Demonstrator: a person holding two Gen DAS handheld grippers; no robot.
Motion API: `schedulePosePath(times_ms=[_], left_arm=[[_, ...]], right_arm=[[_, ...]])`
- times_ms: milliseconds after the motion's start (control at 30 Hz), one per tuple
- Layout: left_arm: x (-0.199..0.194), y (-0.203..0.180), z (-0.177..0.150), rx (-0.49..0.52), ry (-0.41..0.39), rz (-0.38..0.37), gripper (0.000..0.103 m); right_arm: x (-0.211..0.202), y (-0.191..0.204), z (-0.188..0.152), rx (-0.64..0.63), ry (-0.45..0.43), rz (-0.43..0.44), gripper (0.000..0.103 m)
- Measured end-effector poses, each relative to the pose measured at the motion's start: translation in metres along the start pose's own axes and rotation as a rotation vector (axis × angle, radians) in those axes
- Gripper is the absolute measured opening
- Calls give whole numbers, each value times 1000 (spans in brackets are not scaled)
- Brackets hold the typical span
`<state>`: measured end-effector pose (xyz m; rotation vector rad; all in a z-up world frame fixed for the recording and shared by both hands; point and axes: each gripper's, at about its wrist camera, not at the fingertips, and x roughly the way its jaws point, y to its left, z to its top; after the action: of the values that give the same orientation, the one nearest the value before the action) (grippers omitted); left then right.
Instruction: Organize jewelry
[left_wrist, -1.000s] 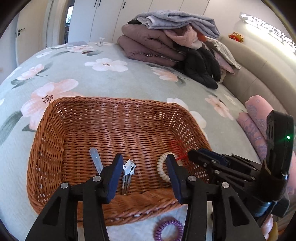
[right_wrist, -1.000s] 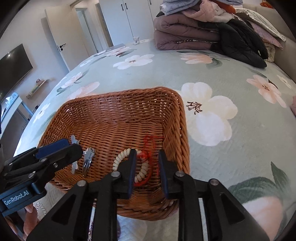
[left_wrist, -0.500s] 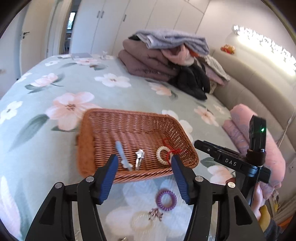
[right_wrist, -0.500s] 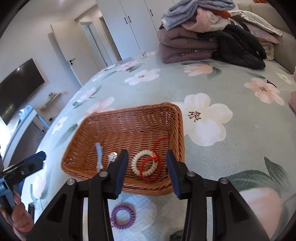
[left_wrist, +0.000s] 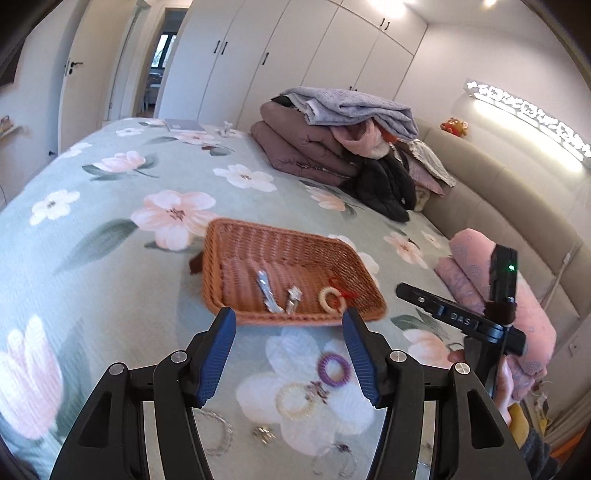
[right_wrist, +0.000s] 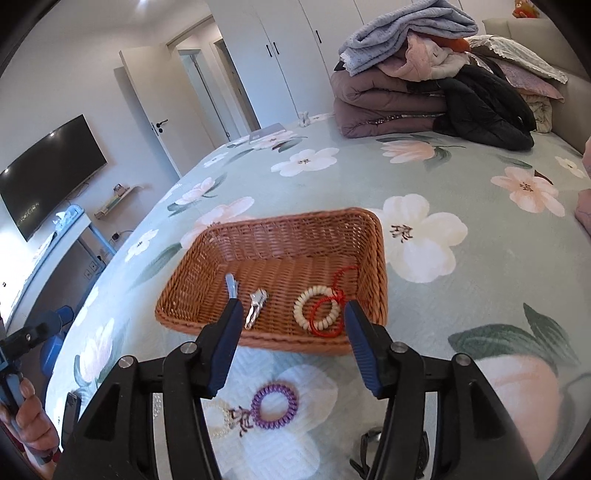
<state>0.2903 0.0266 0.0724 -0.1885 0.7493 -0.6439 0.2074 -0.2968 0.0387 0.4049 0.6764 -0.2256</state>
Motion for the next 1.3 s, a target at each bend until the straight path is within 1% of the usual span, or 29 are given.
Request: schedulePosePath(times_ms=[67,133,267,367,467,533,633,700,800,967,1133,1300], left_arm=[[-2,-5,-13,-11,6,-16,61],[-3,-12,-33,-15,32,-20,61],[-16,-29,-86,-12,70,2,61],[-31,-43,-119,-3,62,20,61],[-47,-61,-136,6,42,46,61],[-59,-72,-141,13,28,46,61],[-77,-91,-142,41,-2,62,61],[-90,-100,-141,50,-26,61,61],[-103,-106,-141,46,-48,61,61],[-108,-111,-144,41,-60,57,61],[-98,-114,-148,34,-42,43,61],[-94,-118,-149,41,-38,35,61]], right_arm=[[-3,-2,-6,2,13,19,60],[-6,-4,-16,-6,35,29,60],[-16,-12,-43,13,97,84,60],[-32,-17,-59,31,121,123,60],[-57,-16,-69,4,101,117,60],[-78,-15,-75,-16,79,124,60],[-107,-11,-82,-58,36,111,60],[-124,-11,-87,-76,0,118,60],[-144,-13,-94,-92,-33,116,60],[-153,-12,-105,-134,-34,116,60],[-150,-12,-115,-151,-3,132,60],[-154,-8,-121,-184,-12,115,60]])
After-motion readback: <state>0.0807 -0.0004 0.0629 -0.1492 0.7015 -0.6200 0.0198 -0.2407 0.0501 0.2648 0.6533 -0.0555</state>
